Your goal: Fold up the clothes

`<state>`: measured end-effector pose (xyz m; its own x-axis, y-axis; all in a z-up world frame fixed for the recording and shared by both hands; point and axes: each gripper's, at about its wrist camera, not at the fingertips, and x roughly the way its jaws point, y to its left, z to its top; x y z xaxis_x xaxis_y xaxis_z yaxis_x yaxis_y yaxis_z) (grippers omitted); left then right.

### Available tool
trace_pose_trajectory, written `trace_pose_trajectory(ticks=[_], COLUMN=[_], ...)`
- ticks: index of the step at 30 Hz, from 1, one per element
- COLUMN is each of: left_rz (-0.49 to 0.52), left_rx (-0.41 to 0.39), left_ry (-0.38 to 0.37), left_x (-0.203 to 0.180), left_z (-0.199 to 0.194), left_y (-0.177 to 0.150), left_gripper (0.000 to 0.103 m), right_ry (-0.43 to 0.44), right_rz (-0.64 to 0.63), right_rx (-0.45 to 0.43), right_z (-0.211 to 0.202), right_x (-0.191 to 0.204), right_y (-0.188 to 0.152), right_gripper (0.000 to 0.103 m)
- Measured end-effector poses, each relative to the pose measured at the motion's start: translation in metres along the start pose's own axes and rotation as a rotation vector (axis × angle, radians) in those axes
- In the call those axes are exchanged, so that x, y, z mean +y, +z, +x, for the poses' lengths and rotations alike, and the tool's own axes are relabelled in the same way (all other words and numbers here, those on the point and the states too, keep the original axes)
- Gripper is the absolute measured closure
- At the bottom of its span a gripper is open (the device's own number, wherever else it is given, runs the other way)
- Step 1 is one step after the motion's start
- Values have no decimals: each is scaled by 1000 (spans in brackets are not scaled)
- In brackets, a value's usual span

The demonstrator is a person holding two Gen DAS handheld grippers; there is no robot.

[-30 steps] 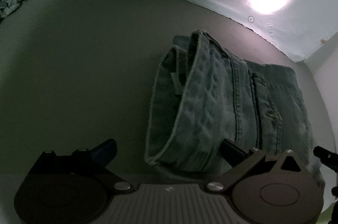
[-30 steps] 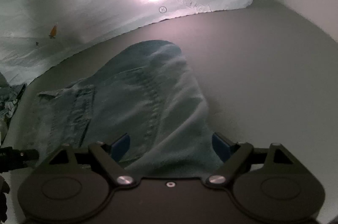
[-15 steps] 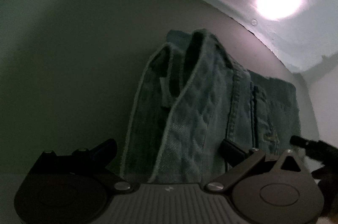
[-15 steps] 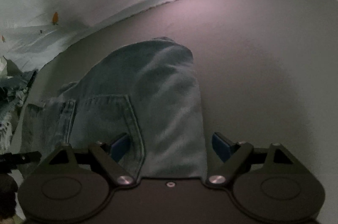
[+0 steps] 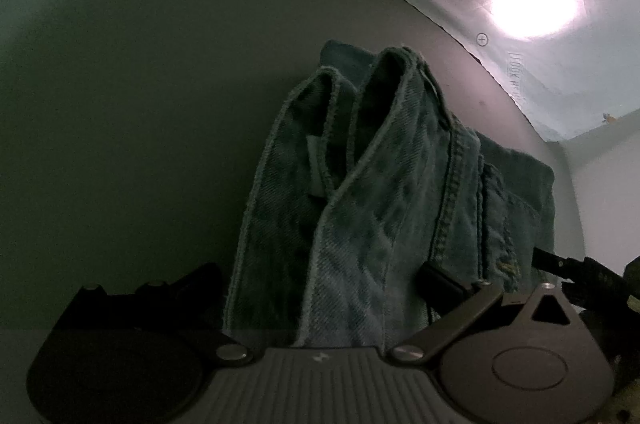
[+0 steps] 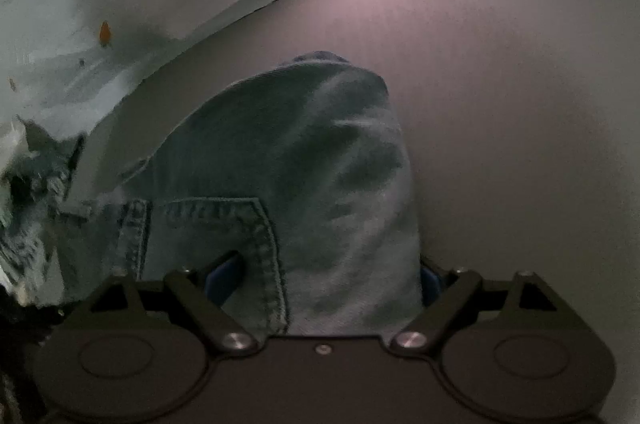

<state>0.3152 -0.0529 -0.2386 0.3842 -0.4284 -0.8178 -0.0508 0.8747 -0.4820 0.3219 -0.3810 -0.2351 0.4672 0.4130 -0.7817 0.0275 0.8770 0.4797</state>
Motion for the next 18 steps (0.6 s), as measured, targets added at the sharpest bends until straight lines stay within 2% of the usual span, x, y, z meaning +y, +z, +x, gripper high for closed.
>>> trace_pose_trajectory(ticks=[5, 7, 9, 10, 11, 12, 13, 14, 16, 18], left_rz=[-8, -14, -20, -23, -26, -29, -32, -35, -41, -47], left_rx=[-4, -11, -18, -22, -25, -28, -32, -35, -42, -49], left_ry=[-9, -23, -37, -44, -51, -57, -64, -71, -85, -99], left_x=[0, 0, 0, 0, 0, 0, 0, 0, 0, 0], left_z=[-3, -4, -6, -7, -7, -8, -9, -10, -11, -13], left_y=[-2, -4, -6, -8, -9, -10, -11, -12, -15, -17], left_gripper=[1, 1, 2, 7, 8, 8, 10, 14, 22, 33], right_ry=[19, 53, 82, 96, 115, 142, 184, 241, 369, 489], right_rz=[12, 41, 81, 98, 126, 168, 222, 297, 469, 624], right_rx=[0, 7, 5, 2, -4, -10, -15, -19, -29, -59], right_z=[-1, -2, -4, -5, -6, -7, -8, -9, -8, -7], right_x=[0, -4, -9, -13, -18, -24, -32, -41, -60, -72], right_y=[-1, 0, 0, 0, -1, -2, -4, -8, -19, -37], right_gripper=[16, 26, 29, 33, 35, 42, 55, 60, 81, 81])
